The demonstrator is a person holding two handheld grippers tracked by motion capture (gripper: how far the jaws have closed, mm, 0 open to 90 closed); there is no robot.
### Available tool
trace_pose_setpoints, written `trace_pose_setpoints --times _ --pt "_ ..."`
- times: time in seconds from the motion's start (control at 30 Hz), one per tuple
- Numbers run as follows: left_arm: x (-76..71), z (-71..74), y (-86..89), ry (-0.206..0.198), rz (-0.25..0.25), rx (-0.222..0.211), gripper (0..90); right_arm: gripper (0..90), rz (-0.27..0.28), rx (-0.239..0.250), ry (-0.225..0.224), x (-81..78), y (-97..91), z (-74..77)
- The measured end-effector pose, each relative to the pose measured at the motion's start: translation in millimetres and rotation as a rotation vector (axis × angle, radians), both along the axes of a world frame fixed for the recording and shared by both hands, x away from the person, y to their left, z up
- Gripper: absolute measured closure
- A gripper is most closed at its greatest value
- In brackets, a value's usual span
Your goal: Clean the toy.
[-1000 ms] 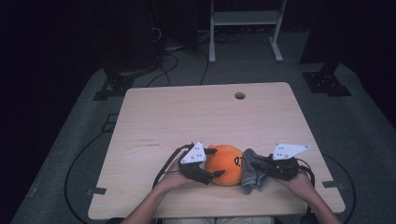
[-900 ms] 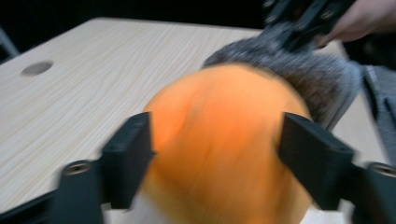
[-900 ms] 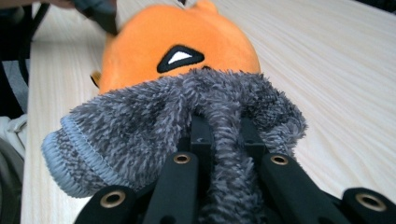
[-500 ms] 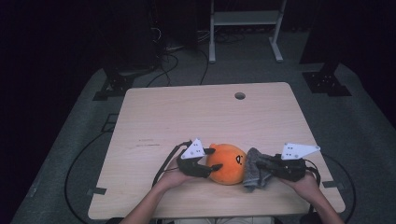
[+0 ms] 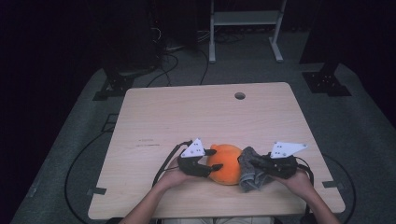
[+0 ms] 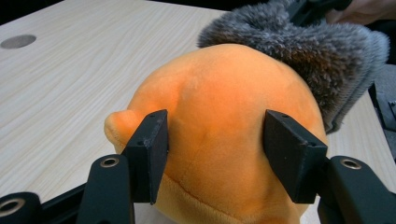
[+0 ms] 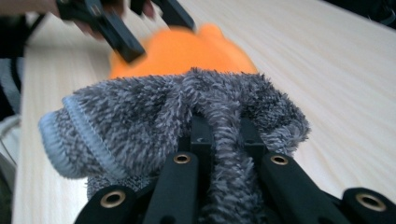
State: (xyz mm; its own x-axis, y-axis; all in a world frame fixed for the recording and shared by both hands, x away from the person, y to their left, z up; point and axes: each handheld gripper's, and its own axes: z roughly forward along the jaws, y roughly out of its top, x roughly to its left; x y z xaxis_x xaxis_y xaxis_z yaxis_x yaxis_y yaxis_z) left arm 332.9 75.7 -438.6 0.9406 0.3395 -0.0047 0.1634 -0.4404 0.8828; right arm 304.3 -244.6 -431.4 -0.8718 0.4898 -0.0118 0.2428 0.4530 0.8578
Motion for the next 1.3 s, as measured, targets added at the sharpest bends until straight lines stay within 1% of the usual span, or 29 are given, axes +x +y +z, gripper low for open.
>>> trace_pose_setpoints --times 0.03,0.07,0.1,0.17,0.2,0.27,0.3,0.37,0.4,0.43,0.47,0.5,0.53,0.57,0.6,0.63,0.7,0.8,0.87,0.9,0.97,1.0,1.03,1.1,1.17,1.23,1.3 --pt "0.3 -0.2 0.3 0.004 0.008 -0.002 41.1 80.9 -0.016 -0.017 0.006 -1.4 -4.4 -2.2" --pt "0.7 -0.7 0.6 0.007 0.014 -0.006 41.1 80.9 -0.023 -0.024 0.009 -2.8 -7.7 -3.5" --pt "1.7 -1.1 0.9 0.011 0.017 -0.008 41.1 80.9 -0.028 -0.024 0.013 -5.2 -10.4 -3.8" --pt "3.4 -1.4 0.3 0.019 0.026 -0.015 41.6 80.9 -0.021 -0.008 0.005 -10.3 -11.3 -1.0" --pt "4.3 -1.4 -1.0 0.028 0.042 -0.021 41.9 80.9 -0.010 0.002 -0.004 -13.7 -9.6 2.1" --pt "4.6 -1.4 -5.3 0.044 0.068 -0.028 42.4 80.9 0.025 0.014 -0.029 -19.1 -0.3 8.7" --pt "4.5 -1.3 -6.6 0.042 0.072 -0.028 42.4 80.8 0.051 0.009 -0.047 -21.2 9.9 12.5" --pt "3.4 -0.8 -8.5 0.036 0.068 -0.026 41.5 80.8 0.073 -0.010 -0.064 -21.1 20.2 14.4" --pt "3.5 0.5 -7.5 0.038 0.051 -0.016 39.1 80.7 0.081 -0.028 -0.070 -20.1 25.8 14.2" --pt "4.2 2.1 -5.0 0.048 0.026 -0.016 35.8 80.8 0.087 -0.045 -0.073 -18.3 29.3 12.7" --pt "5.4 4.2 -0.5 0.070 -0.010 -0.029 32.4 80.8 0.089 -0.049 -0.069 -16.6 30.2 10.6" --pt "5.7 4.9 1.8 0.077 -0.028 -0.034 29.8 80.9 0.081 -0.049 -0.070 -15.0 28.1 8.2" --pt "5.4 5.6 4.3 0.074 -0.058 -0.030 30.1 80.9 0.070 -0.048 -0.066 -14.0 25.3 6.8" --pt "4.7 5.7 4.5 0.070 -0.073 -0.032 31.7 80.9 0.052 -0.043 -0.056 -11.8 19.3 4.4" --pt "3.2 6.3 4.0 0.055 -0.081 -0.023 34.0 80.9 0.043 -0.043 -0.053 -10.7 15.4 3.0" --pt "2.3 6.5 2.9 0.042 -0.075 -0.017 36.3 80.9 0.024 -0.045 -0.040 -9.8 9.4 0.4" --pt "0.9 6.8 -0.9 0.024 -0.058 0.001 39.1 80.9 -0.002 -0.062 -0.031 -10.1 1.7 -4.4" --pt "-1.2 8.1 -3.1 0.008 -0.052 0.011 41.5 80.9 -0.024 -0.076 -0.026 -13.5 -5.9 -6.9" --pt "-1.7 8.3 -4.2 0.008 -0.037 0.016 43.1 80.8 -0.026 -0.043 -0.024 -18.6 -9.4 -2.9" --pt "-1.8 8.2 -5.0 0.010 -0.034 0.014 43.6 80.9 -0.024 -0.033 -0.041 -22.0 -9.0 1.3" --pt "-0.9 7.4 -8.1 0.019 -0.027 0.001 43.5 80.9 -0.005 -0.001 -0.069 -28.1 -3.4 11.8" --pt "-0.2 6.7 -9.6 0.026 -0.019 -0.006 43.5 80.9 0.019 0.015 -0.086 -30.2 3.7 17.2" --pt "0.6 6.1 -10.8 0.030 -0.015 -0.011 43.5 80.9 0.039 0.020 -0.094 -31.4 11.1 20.1" --pt "0.8 5.1 -11.3 0.042 -0.007 -0.013 43.5 80.8 0.086 0.008 -0.098 -31.2 27.3 21.4" --pt "1.5 4.4 -9.1 0.046 -0.007 -0.010 43.6 80.8 0.101 -0.031 -0.101 -28.6 38.3 16.9" --pt "2.7 3.0 -5.9 0.057 -0.007 -0.012 43.8 80.9 0.099 -0.052 -0.088 -24.8 39.7 10.5" --pt "4.2 2.5 -4.0 0.069 -0.008 -0.023 43.8 80.9 0.080 -0.054 -0.079 -23.1 33.1 5.8"
